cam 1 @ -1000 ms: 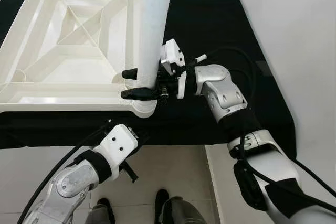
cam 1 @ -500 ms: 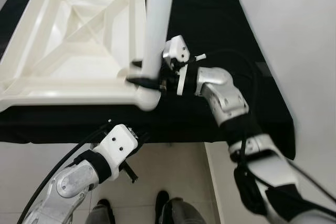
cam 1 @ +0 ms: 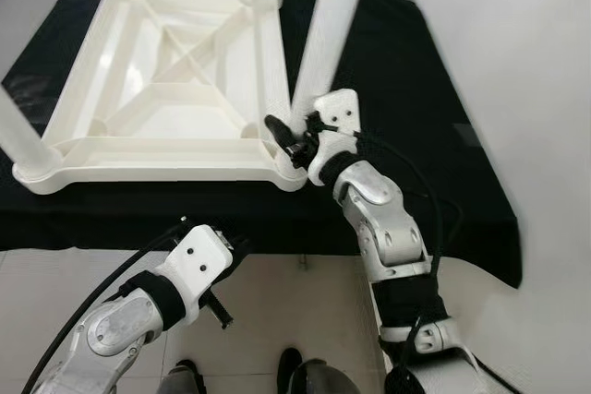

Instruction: Building children table

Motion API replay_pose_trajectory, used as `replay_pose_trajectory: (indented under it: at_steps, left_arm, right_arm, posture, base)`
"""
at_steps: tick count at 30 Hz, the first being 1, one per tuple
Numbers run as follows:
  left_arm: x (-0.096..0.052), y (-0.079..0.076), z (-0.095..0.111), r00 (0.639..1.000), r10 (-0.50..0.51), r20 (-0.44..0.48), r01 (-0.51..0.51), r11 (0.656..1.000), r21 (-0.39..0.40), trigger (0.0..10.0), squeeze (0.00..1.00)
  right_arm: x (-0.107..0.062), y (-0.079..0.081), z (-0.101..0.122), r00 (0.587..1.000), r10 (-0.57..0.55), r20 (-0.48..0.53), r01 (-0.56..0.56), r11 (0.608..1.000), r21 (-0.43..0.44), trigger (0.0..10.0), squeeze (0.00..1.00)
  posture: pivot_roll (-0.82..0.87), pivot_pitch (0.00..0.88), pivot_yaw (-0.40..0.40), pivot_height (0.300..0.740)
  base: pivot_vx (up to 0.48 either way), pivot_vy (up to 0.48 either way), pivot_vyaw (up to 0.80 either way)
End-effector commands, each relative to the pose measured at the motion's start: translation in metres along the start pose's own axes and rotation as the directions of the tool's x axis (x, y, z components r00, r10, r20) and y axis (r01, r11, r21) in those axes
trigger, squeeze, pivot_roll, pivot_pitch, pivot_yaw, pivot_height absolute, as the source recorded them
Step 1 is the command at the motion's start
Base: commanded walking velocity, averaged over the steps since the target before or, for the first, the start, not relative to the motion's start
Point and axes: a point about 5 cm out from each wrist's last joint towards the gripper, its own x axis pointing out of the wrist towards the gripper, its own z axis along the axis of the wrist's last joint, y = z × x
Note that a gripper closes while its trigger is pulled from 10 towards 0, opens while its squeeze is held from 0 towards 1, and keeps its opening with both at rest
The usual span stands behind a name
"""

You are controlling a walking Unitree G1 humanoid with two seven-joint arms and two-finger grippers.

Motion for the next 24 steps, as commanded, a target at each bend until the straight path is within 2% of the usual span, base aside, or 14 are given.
replay_pose_trajectory:
  at_steps: [1,2,3,4,5,6,7,8,11,12,15,22,23,24]
  left_arm:
    - [-0.006,-0.001,0.002,1.0,0.013,-0.006,-0.013,1.0,0.002,10.0,0.0]
    - [-0.006,-0.001,0.002,1.0,0.013,-0.006,-0.013,1.0,0.002,10.0,0.0]
    - [-0.009,0.0,0.007,0.999,0.03,0.013,-0.03,1.0,0.0,10.0,0.0]
    - [-0.012,0.0,0.012,0.998,0.042,0.039,-0.042,0.999,-0.009,10.0,0.0]
    - [-0.012,0.0,0.012,0.998,0.042,0.039,-0.042,0.999,-0.009,10.0,0.0]
    - [-0.017,0.001,0.022,0.994,0.069,0.085,-0.069,0.998,-0.007,10.0,0.0]
    - [-0.017,0.001,0.022,0.994,0.069,0.085,-0.069,0.998,-0.007,10.0,0.0]
    - [-0.02,0.003,0.029,0.988,0.106,0.115,-0.109,0.994,0.014,10.0,0.0]
    - [-0.021,0.004,0.031,0.985,0.122,0.124,-0.126,0.992,0.023,10.0,0.0]
    - [-0.023,0.005,0.033,0.98,0.148,0.133,-0.152,0.988,0.026,10.0,0.0]
    - [-0.032,0.005,0.039,0.964,0.219,0.153,-0.222,0.975,-0.001,10.0,0.0]
    - [-0.035,0.003,0.039,0.953,0.26,0.158,-0.259,0.965,-0.03,10.0,0.0]
    - [-0.035,0.002,0.038,0.953,0.26,0.157,-0.257,0.966,-0.04,10.0,0.0]
    - [-0.035,0.002,0.038,0.953,0.26,0.157,-0.257,0.966,-0.04,10.0,0.0]
  right_arm:
    - [-0.005,0.0,-0.031,0.984,0.05,-0.17,-0.044,0.998,0.038,10.0,0.39]
    - [-0.005,0.0,-0.031,0.984,0.05,-0.17,-0.044,0.998,0.038,10.0,0.39]
    - [-0.005,0.001,-0.022,0.977,0.163,-0.137,-0.158,0.986,0.046,10.0,1.0]
    - [-0.007,0.0,-0.013,0.96,0.26,-0.102,-0.257,0.966,0.039,10.0,1.0]
    - [-0.007,0.0,-0.013,0.96,0.26,-0.102,-0.257,0.966,0.039,10.0,1.0]
    - [-0.008,-0.008,0.0,0.918,0.39,-0.068,-0.392,0.92,-0.025,10.0,1.0]
    - [-0.008,-0.008,0.0,0.918,0.39,-0.068,-0.392,0.92,-0.025,10.0,1.0]
    - [-0.006,-0.016,0.005,0.9,0.431,-0.072,-0.436,0.897,-0.076,10.0,0.41]
    - [-0.005,-0.018,0.006,0.895,0.439,-0.077,-0.445,0.892,-0.084,10.0,0.41]
    - [-0.003,-0.02,0.008,0.887,0.456,-0.077,-0.462,0.882,-0.096,10.0,0.0]
    - [0.005,-0.027,0.018,0.87,0.49,-0.055,-0.493,0.864,-0.104,10.0,0.0]
    - [0.011,-0.028,0.026,0.827,0.563,-0.01,-0.562,0.825,-0.064,9.7,0.0]
    - [0.012,-0.028,0.026,0.809,0.588,-0.007,-0.587,0.808,-0.057,4.4,0.0]
    - [0.012,-0.028,0.026,0.809,0.588,-0.007,-0.587,0.808,-0.057,4.4,0.0]
  posture:
    - [0.15,0.297,-0.156,0.74]
    - [0.15,0.297,-0.156,0.74]
    - [0.15,0.294,-0.156,0.74]
    - [0.16,0.292,-0.157,0.74]
    - [0.16,0.292,-0.157,0.74]
    - [0.16,0.287,-0.164,0.74]
    - [0.16,0.287,-0.164,0.74]
    - [0.17,0.284,-0.166,0.74]
    - [0.17,0.283,-0.166,0.74]
    - [0.17,0.282,-0.169,0.74]
    - [0.19,0.272,-0.175,0.74]
    - [0.2,0.258,-0.176,0.74]
    - [0.2,0.256,-0.175,0.74]
    - [0.2,0.256,-0.175,0.74]
  base:
    - [0.0,0.0,0.0]
    - [0.0,0.0,0.0]
    - [0.0,0.0,0.0]
    - [0.0,0.0,0.0]
    - [0.0,0.0,0.0]
    - [0.0,0.0,0.0]
    - [0.0,0.0,0.0]
    - [0.0,0.0,0.0]
    - [0.0,0.0,0.0]
    - [0.0,0.0,0.0]
    - [0.0,0.0,0.0]
    - [0.0,0.0,0.0]
    - [0.0,0.0,0.0]
    - [0.0,0.0,0.0]
